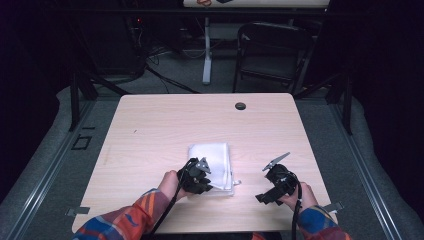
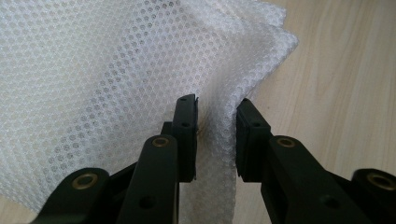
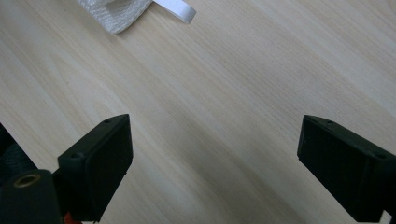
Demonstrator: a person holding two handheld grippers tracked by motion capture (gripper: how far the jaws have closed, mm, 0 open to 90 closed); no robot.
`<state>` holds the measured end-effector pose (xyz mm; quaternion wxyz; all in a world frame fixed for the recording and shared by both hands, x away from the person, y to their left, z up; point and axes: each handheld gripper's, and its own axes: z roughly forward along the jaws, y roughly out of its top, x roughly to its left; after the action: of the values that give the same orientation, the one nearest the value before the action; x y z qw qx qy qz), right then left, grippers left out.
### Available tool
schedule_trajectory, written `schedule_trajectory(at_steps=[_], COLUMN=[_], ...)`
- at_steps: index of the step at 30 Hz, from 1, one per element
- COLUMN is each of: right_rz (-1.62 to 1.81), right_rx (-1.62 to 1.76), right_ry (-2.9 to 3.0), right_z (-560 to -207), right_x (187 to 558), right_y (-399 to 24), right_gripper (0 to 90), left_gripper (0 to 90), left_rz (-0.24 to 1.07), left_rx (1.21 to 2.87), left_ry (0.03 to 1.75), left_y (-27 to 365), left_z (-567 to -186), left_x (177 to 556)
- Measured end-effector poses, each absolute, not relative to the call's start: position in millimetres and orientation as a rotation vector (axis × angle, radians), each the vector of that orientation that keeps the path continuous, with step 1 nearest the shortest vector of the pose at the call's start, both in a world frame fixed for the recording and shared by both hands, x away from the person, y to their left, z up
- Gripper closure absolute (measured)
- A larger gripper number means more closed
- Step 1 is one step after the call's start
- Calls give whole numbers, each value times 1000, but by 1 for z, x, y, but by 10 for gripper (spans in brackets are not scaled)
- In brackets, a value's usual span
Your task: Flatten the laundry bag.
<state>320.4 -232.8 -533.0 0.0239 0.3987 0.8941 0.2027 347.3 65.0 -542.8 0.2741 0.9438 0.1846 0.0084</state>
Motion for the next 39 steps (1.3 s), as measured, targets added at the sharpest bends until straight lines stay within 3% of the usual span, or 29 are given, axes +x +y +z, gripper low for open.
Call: schedule_trajectory(at_steps=[15,22,28,30,32,33,34,35,37,39], right_rz=[628,623,633,648,660,660,674,674,708,732], right_rx=[1235,1221,1205,1197,1166,1166,1144,1144,1102,1064], right_ry=[2772,2775,2766,2766,2764,2764,2756,2756,2748,2754], right_z=[-533,-532,-531,-531,-530,-530,-528,-528,-526,-525], right_x=[320,320,319,319,318,318,317,317,317,318], right_y=[-233,-232,-228,-225,-219,-219,-213,-213,-202,-195], right_gripper=[103,116,148,189,303,303,418,418,617,713], left_gripper=[705,832,857,859,860,861,860,860,860,860], left_rz=[17,59,78,79,92,92,94,94,97,98], left_rx=[2543,2547,2533,2521,2510,2510,2503,2503,2497,2496], left_ry=[486,494,491,495,495,495,490,490,491,490], left_y=[65,64,65,65,65,65,66,66,66,66], left_z=[-541,-542,-540,-539,-538,-538,-537,-537,-536,-536], left_x=[347,345,344,344,343,343,343,343,342,342])
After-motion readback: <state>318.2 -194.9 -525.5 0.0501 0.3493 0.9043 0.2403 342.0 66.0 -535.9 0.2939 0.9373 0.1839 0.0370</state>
